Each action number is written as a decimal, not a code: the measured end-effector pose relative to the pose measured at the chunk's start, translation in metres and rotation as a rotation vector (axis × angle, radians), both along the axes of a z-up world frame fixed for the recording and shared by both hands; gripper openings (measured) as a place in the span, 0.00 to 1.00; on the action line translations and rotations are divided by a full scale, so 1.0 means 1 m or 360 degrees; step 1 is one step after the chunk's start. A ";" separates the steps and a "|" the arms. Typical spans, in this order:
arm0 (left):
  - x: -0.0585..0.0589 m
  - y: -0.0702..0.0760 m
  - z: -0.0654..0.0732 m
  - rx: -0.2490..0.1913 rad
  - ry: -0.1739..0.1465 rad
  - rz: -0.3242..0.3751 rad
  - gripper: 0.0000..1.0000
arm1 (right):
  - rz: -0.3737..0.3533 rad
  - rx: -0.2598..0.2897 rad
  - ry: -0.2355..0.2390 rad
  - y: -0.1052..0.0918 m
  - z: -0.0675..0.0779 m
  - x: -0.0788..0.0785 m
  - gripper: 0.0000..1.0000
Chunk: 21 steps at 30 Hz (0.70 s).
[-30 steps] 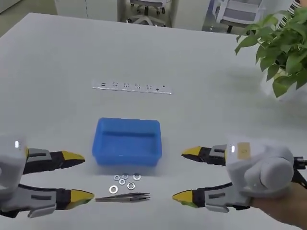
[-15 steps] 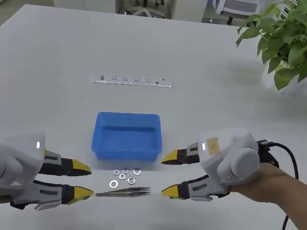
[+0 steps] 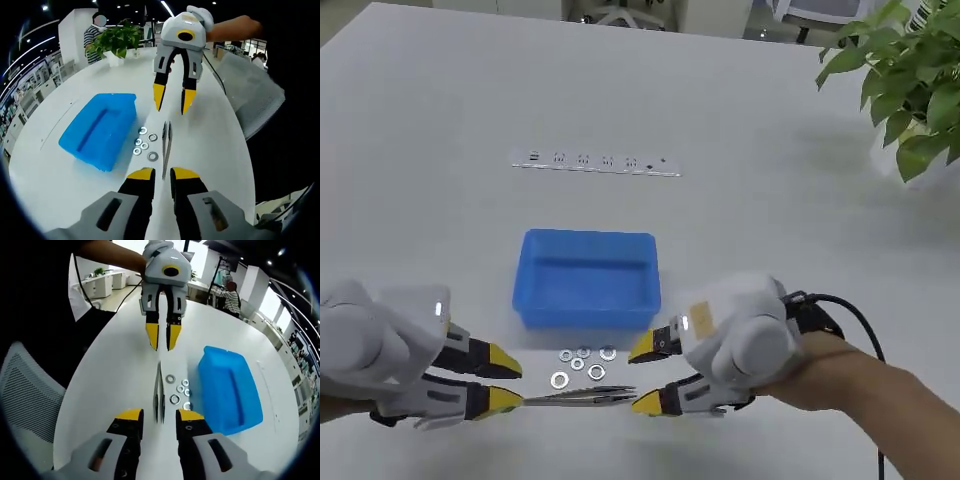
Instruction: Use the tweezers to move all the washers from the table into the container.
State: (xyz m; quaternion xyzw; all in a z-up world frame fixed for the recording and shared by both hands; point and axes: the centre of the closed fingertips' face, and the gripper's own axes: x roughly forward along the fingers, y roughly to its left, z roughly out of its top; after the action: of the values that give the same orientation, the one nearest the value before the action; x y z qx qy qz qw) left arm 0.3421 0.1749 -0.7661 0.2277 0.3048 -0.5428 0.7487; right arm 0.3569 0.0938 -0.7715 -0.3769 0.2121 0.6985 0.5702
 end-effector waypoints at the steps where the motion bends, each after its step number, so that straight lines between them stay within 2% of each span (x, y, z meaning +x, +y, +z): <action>1: 0.000 0.000 -0.001 0.0006 0.0005 -0.0009 0.17 | 0.0002 -0.0005 0.0003 0.001 -0.002 0.000 0.27; 10: 0.000 0.000 -0.019 0.0098 0.0026 -0.0070 0.14 | 0.0035 -0.0053 0.0035 0.011 -0.018 0.000 0.22; 16: 0.003 0.002 -0.026 0.0125 0.0036 -0.0080 0.12 | 0.0022 -0.0066 0.0077 0.018 -0.025 0.000 0.21; 21: 0.003 -0.001 -0.028 0.0120 0.0051 -0.0095 0.11 | 0.0029 -0.0086 0.0090 0.022 -0.030 -0.001 0.19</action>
State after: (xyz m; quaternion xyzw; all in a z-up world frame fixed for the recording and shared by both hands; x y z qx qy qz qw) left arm 0.3448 0.1742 -0.7945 0.2562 0.3300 -0.5566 0.7181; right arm 0.3554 0.1154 -0.8012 -0.3742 0.2436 0.7080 0.5472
